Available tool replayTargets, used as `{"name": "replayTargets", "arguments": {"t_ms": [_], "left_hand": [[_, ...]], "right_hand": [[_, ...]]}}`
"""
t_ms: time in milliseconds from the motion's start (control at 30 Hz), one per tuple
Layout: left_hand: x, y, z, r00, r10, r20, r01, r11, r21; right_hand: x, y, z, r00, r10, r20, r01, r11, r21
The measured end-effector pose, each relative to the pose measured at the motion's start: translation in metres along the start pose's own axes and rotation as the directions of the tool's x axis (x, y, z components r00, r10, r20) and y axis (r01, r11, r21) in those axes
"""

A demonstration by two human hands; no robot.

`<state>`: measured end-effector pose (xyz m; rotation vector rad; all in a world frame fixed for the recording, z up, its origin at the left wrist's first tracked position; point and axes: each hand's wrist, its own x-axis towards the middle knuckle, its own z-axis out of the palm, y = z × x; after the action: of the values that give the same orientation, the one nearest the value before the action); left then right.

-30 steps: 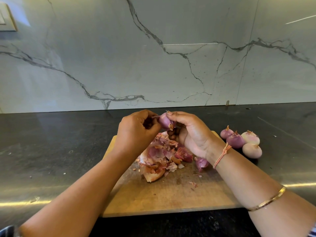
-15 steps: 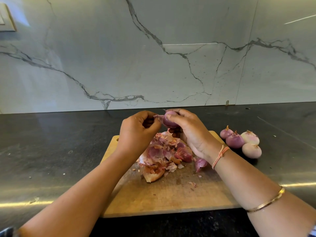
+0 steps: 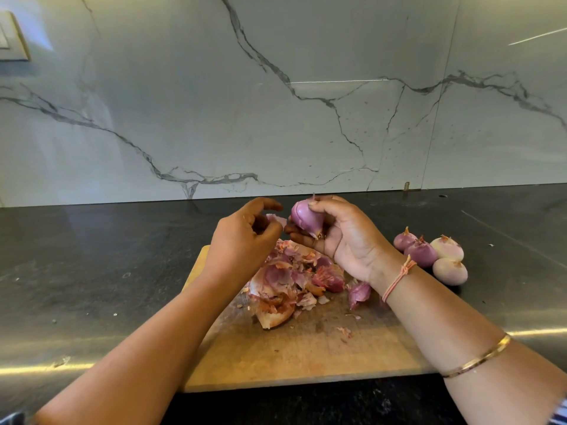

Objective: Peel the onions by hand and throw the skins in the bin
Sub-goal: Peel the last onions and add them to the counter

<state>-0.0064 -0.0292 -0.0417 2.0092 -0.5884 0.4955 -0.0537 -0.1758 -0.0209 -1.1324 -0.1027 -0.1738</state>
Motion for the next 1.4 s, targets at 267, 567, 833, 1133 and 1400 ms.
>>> {"name": "replayTargets", "arguments": {"t_ms": [267, 567, 833, 1133, 1400], "left_hand": [[-0.0026, 0.0057, -0.0021, 0.993, 0.113, 0.021, -0.113, 0.994, -0.003], [-0.0031, 0.0083, 0.0007, 0.981, 0.19, -0.042, -0.186, 0.98, 0.072], [-0.0025, 0.0078, 0.0005, 0.973, 0.205, -0.104, -0.194, 0.975, 0.112], [0.0011, 0.0049, -0.0045, 0.929, 0.367, -0.039, -0.351, 0.912, 0.211], [0.0022, 0.0032, -0.0033, 0.94, 0.341, -0.025, -0.329, 0.922, 0.203]], "right_hand": [[0.0003, 0.0024, -0.0018, 1.0, -0.004, 0.01, 0.005, 0.992, -0.125], [0.0019, 0.0052, -0.001, 1.0, -0.011, -0.026, 0.007, 0.985, -0.172], [0.001, 0.0042, 0.0014, 1.0, 0.006, -0.004, -0.006, 0.994, -0.11], [0.0004, -0.0015, -0.0024, 0.995, 0.102, -0.012, -0.103, 0.991, -0.083], [0.0045, -0.0022, -0.0073, 0.986, 0.148, -0.08, -0.153, 0.986, -0.063]]}}
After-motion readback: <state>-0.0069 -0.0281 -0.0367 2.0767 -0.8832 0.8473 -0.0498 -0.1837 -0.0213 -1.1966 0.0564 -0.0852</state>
